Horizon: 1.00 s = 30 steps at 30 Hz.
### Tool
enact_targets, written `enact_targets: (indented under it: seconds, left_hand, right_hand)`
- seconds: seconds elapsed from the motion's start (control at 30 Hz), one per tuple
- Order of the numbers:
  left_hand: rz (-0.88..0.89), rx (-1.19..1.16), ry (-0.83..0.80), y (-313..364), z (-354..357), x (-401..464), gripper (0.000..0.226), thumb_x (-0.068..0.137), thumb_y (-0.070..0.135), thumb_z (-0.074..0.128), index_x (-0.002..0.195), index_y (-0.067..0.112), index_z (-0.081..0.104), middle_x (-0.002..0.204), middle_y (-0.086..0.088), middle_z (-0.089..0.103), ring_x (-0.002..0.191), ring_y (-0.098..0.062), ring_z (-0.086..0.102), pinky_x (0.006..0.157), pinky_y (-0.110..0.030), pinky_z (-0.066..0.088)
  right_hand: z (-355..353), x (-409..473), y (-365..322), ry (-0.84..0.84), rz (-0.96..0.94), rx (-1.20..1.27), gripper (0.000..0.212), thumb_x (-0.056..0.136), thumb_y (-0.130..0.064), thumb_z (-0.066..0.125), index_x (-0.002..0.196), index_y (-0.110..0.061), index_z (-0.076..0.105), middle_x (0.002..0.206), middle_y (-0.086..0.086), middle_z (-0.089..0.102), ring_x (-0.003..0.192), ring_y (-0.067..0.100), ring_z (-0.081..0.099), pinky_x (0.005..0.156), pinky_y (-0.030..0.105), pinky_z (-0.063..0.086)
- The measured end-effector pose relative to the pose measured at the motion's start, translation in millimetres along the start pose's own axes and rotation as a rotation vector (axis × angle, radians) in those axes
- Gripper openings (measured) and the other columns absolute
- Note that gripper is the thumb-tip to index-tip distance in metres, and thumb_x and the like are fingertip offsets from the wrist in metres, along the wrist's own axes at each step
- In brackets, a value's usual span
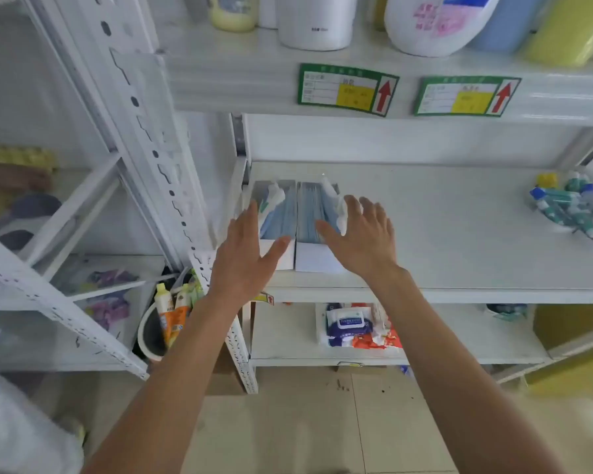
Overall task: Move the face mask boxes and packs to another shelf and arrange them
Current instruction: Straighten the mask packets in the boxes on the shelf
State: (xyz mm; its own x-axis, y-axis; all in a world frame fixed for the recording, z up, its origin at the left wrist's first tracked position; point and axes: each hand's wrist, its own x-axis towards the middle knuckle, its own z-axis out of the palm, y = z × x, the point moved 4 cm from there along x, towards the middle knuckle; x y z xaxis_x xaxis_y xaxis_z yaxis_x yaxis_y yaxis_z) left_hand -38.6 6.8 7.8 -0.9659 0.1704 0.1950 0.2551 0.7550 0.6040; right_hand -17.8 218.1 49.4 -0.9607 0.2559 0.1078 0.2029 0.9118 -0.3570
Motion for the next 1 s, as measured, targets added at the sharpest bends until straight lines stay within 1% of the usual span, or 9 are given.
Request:
enact_targets:
  seconds: [0.1, 0.2, 0.4, 0.47, 0.6, 0.73, 0.87, 0.93, 1.0]
  left_hand:
    - [0.013, -0.037, 0.044, 6.2, 1.4, 25.0, 0.09, 0.091, 0.074, 0.044, 0.159, 0.036, -0.001, 0.164, -0.003, 0.029, 0.146, -0.025, 0.036, 0.108, -0.049, 0.04]
    - [0.015, 0.025, 0.051, 12.8, 7.9, 48.6, 0.087, 0.093, 0.066, 0.05, 0.159, 0.033, 0.004, 0.155, -0.011, 0.041, 0.133, -0.034, 0.051, 0.099, -0.049, 0.047]
    - [-0.031, 0.02, 0.046, 14.0, 20.6, 74.9, 0.077, 0.095, 0.06, 0.055, 0.157, 0.03, 0.021, 0.157, 0.001, 0.045, 0.13, -0.026, 0.056, 0.101, -0.048, 0.05]
    - [-0.026, 0.012, 0.082, 12.7, 23.3, 75.8, 0.066, 0.096, 0.055, 0.059, 0.15, 0.027, 0.036, 0.146, 0.002, 0.056, 0.117, -0.021, 0.062, 0.093, -0.04, 0.051]
    - [0.006, -0.103, 0.136, 3.7, 22.6, 79.0, 0.047, 0.095, 0.041, 0.067, 0.134, 0.019, 0.055, 0.115, 0.004, 0.066, 0.101, -0.021, 0.064, 0.084, -0.033, 0.048]
    - [0.033, -0.167, 0.115, -5.7, 22.1, 80.9, 0.047, 0.094, 0.035, 0.068, 0.137, 0.019, 0.058, 0.12, 0.001, 0.07, 0.105, -0.018, 0.063, 0.089, -0.027, 0.045]
    - [0.025, -0.186, 0.131, -15.7, 17.5, 81.1, 0.05, 0.097, 0.03, 0.065, 0.145, 0.02, 0.054, 0.13, 0.004, 0.067, 0.109, -0.008, 0.06, 0.094, -0.018, 0.044]
    - [0.012, -0.226, 0.16, -19.1, 14.6, 80.6, 0.046, 0.099, 0.028, 0.063, 0.143, 0.02, 0.056, 0.12, 0.009, 0.064, 0.097, 0.008, 0.052, 0.083, 0.002, 0.037]
    - [0.01, -0.262, 0.182, -20.8, 12.0, 79.1, 0.038, 0.101, 0.027, 0.059, 0.138, 0.019, 0.059, 0.108, 0.009, 0.065, 0.089, 0.006, 0.053, 0.071, 0.004, 0.038]
  right_hand:
    - [1.9, 16.6, -4.0, 0.022, -0.018, 0.155, 0.07, 0.091, -0.052, 0.057, 0.148, -0.017, 0.035, 0.147, 0.009, 0.048, 0.132, 0.033, 0.047, 0.101, 0.046, 0.044]
    - [4.5, 29.5, -7.5, 0.009, -0.031, 0.266, 0.064, 0.089, -0.033, 0.062, 0.146, -0.019, 0.036, 0.133, 0.006, 0.057, 0.112, 0.031, 0.059, 0.078, 0.038, 0.043]
    - [4.4, 49.4, 5.4, -0.077, -0.024, 0.338, 0.063, 0.083, -0.018, 0.051, 0.145, -0.021, 0.041, 0.11, 0.01, 0.062, 0.094, 0.037, 0.063, 0.082, 0.049, 0.057]
    - [4.8, 53.4, 11.6, -0.092, -0.009, 0.352, 0.061, 0.085, -0.014, 0.047, 0.145, -0.022, 0.043, 0.104, 0.011, 0.062, 0.089, 0.037, 0.063, 0.08, 0.049, 0.058]
    - [-2.2, 59.0, 13.6, -0.053, -0.051, 0.411, 0.058, 0.089, -0.003, 0.04, 0.145, -0.017, 0.05, 0.117, 0.019, 0.066, 0.079, 0.034, 0.065, 0.072, 0.039, 0.057]
    - [-42.7, 69.0, 35.8, 0.117, -0.002, 0.447, 0.052, 0.089, -0.001, 0.041, 0.134, -0.018, 0.063, 0.117, 0.016, 0.07, 0.103, 0.034, 0.064, 0.077, 0.022, 0.042]
    - [-94.5, 64.5, 86.1, 0.49, 0.04, 0.529, 0.045, 0.081, -0.007, 0.046, 0.117, -0.021, 0.068, 0.092, -0.001, 0.067, 0.08, 0.008, 0.056, 0.061, 0.015, 0.038]
    - [-92.7, 62.0, 107.7, 0.577, 0.1, 0.654, 0.045, 0.077, -0.009, 0.048, 0.115, -0.022, 0.068, 0.09, -0.01, 0.067, 0.074, 0.001, 0.059, 0.061, 0.012, 0.045]
    - [-67.8, 57.6, 123.8, 0.605, 0.194, 0.791, 0.046, 0.073, -0.008, 0.05, 0.114, -0.019, 0.068, 0.095, -0.006, 0.07, 0.08, 0.002, 0.063, 0.068, 0.017, 0.05]
